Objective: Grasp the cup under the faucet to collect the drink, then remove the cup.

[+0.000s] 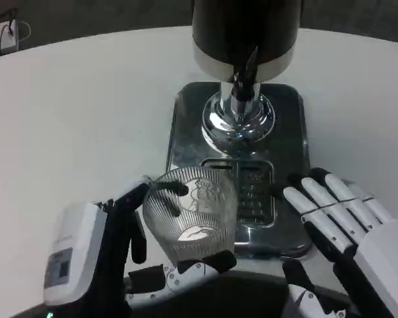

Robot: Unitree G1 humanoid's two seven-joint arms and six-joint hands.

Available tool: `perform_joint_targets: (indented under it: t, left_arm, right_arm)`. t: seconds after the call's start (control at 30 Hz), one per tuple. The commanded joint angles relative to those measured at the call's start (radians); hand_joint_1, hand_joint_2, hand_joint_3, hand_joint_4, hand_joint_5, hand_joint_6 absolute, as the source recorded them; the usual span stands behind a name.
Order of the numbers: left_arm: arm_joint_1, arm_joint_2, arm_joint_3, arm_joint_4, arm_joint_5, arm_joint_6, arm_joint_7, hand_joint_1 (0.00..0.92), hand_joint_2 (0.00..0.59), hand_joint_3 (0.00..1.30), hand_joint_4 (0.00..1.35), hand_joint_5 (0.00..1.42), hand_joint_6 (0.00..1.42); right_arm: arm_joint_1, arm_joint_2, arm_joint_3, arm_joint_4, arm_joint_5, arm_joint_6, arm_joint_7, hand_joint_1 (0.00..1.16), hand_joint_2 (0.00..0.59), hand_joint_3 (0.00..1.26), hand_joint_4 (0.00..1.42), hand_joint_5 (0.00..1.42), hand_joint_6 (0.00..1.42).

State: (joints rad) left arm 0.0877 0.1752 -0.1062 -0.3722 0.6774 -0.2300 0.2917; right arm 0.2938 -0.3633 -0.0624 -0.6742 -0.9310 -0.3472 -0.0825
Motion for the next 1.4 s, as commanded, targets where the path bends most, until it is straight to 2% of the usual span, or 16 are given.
perform_joint_targets:
  t: [0.03, 0.4, 0.8, 1.1, 1.4]
  left_arm:
    - [-0.014, -0.002, 0.006, 0.008, -0.002, -0.010, 0.006, 0.769, 0.000, 1.03, 1.13, 1.22, 1.42]
    - [-0.168, 0.012, 0.028, 0.171, 0.000, -0.020, 0.042, 0.769, 0.000, 1.03, 1.13, 1.22, 1.42]
    - [-0.430, 0.025, -0.006, 0.487, 0.023, -0.020, 0.133, 0.768, 0.000, 1.03, 1.12, 1.22, 1.42]
    - [-0.576, -0.004, -0.069, 0.665, 0.036, -0.018, 0.209, 0.768, 0.000, 1.03, 1.12, 1.22, 1.42]
    - [-0.673, -0.035, -0.114, 0.812, 0.035, -0.011, 0.260, 0.768, 0.000, 1.03, 1.12, 1.21, 1.42]
  right_arm:
    - [0.016, -0.001, -0.010, 0.001, 0.005, 0.000, 0.003, 0.12, 0.560, 0.13, 0.07, 0.05, 0.11]
    - [0.053, 0.004, -0.044, -0.014, 0.008, 0.010, 0.000, 0.13, 0.560, 0.13, 0.07, 0.05, 0.11]
    - [0.084, 0.013, -0.085, -0.021, 0.024, 0.013, -0.002, 0.13, 0.558, 0.13, 0.07, 0.05, 0.11]
    - [0.106, 0.026, -0.094, -0.037, 0.025, 0.016, 0.004, 0.15, 0.555, 0.13, 0.07, 0.05, 0.11]
    - [0.119, 0.030, -0.104, -0.048, 0.030, 0.020, 0.007, 0.16, 0.550, 0.13, 0.07, 0.06, 0.12]
